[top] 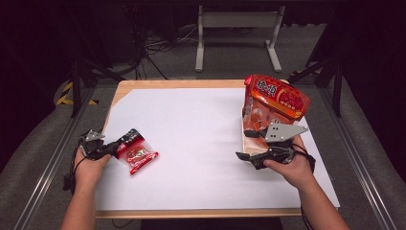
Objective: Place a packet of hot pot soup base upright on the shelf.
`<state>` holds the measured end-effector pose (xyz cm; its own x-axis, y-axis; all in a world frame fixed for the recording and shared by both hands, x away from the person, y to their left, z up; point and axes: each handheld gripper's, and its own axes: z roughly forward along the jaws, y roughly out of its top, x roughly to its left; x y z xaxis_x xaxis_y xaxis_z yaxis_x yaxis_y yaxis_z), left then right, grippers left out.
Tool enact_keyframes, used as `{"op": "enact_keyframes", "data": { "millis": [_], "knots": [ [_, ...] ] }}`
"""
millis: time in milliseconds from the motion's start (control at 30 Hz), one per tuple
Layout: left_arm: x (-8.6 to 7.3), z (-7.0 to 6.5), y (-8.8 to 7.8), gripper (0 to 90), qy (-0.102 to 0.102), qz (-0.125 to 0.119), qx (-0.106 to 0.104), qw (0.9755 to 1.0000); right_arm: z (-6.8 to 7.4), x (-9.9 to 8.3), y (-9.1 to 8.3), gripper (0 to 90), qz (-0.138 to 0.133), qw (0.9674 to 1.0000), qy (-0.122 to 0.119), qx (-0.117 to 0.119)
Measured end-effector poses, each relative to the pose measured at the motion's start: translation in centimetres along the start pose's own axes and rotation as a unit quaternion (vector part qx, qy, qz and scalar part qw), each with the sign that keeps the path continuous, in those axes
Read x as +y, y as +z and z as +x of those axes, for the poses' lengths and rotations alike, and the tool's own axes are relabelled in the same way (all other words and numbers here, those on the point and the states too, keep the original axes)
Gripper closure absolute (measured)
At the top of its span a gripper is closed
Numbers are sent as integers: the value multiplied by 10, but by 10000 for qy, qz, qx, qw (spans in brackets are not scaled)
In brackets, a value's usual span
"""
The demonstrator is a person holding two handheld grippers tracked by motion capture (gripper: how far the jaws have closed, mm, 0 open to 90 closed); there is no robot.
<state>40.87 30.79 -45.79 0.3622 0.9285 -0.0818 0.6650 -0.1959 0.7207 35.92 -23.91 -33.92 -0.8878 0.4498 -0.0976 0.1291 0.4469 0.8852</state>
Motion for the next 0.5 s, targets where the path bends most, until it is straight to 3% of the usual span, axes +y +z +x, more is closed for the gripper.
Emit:
{"op": "enact_keyframes", "data": {
  "millis": [133,300,500],
  "knots": [
    [-1,-1,0,893,-9,-20,-68,10000,-1,-1,0,253,-1,10000,10,-8],
    [-2,0,-2,899,-176,-31,-305,9994,-1,-1,0,267,-30,10000,30,1],
    [0,1,-13,900,-249,-311,-548,9977,-3,-2,-1,278,-37,9999,100,-8]
  ]
}}
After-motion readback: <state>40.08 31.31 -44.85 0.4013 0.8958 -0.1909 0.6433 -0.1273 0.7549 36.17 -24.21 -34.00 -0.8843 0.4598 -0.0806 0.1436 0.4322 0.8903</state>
